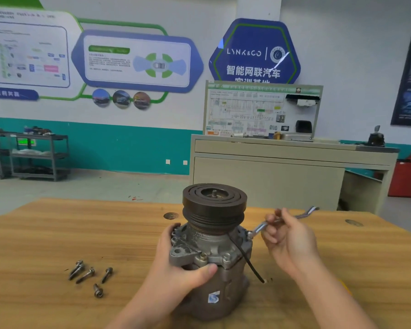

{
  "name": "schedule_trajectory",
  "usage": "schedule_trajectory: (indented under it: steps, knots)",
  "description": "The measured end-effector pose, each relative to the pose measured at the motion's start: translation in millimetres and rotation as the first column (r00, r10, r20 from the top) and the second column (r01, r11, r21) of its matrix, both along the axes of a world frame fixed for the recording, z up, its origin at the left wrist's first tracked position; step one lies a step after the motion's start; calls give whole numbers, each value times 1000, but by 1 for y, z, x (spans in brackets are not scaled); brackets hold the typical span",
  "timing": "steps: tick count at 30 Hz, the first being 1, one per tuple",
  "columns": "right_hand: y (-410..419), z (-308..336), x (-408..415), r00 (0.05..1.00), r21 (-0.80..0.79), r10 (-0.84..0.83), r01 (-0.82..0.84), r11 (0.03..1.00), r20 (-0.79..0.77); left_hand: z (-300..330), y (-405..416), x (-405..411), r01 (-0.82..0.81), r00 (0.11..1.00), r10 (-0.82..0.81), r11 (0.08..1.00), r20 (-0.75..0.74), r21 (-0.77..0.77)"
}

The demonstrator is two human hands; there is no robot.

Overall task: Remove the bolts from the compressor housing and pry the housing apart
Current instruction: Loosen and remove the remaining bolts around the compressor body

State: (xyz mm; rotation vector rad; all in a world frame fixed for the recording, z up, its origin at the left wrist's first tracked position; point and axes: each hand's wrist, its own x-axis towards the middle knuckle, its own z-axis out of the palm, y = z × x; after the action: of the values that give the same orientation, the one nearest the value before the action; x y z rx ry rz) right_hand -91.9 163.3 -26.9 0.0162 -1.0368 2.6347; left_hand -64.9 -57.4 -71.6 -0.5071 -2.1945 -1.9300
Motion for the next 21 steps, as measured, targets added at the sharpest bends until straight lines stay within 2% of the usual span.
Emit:
schedule_trajectory:
  steps: [2, 4, 5, 7, 9, 12, 14, 16, 19, 20, 21]
  knots:
    - [3, -3, -1, 993, -134, 114, -109, 985, 30, 0, 0, 0, 14, 1000, -14, 1000, 4, 25]
    - [5, -4, 1, 996, -216, 83, -87, 972, -28, -2, 0, -1, 9, 1000, -9, 998, 0, 54]
    - [6, -4, 5, 997, -183, 28, -40, 982, -67, -3, 1, -2, -4, 1000, 5, 998, -11, 55]
    - [4, -3, 14, 983, -14, -106, 105, 994, -151, -5, 2, -2, -39, 998, 41, 998, -38, 43]
    - [-3, -3, 21, 949, 142, -193, 233, 962, -250, -7, 3, -1, -61, 997, 63, 997, -41, 50]
    - [-12, -4, 27, 894, 295, -259, 375, 879, -365, -7, 5, 0, -93, 995, 95, 994, -37, 52]
    - [-15, -8, 30, 825, 372, -306, 504, 780, -475, -7, 5, -1, -98, 994, 100, 994, -39, 44]
    - [-19, -15, 33, 697, 415, -301, 659, 627, -651, -6, 5, -1, -93, 995, 94, 995, -35, 39]
    - [-23, -24, 34, 503, 442, -125, 834, 331, -855, -8, 4, -2, -106, 994, 106, 994, -35, 14]
    - [-23, -27, 32, 459, 430, -69, 867, 251, -886, -8, 3, -3, -112, 993, 112, 994, -39, 6]
    - [-24, -28, 32, 430, 414, -33, 884, 218, -902, -8, 3, -3, -115, 992, 115, 993, -43, 0]
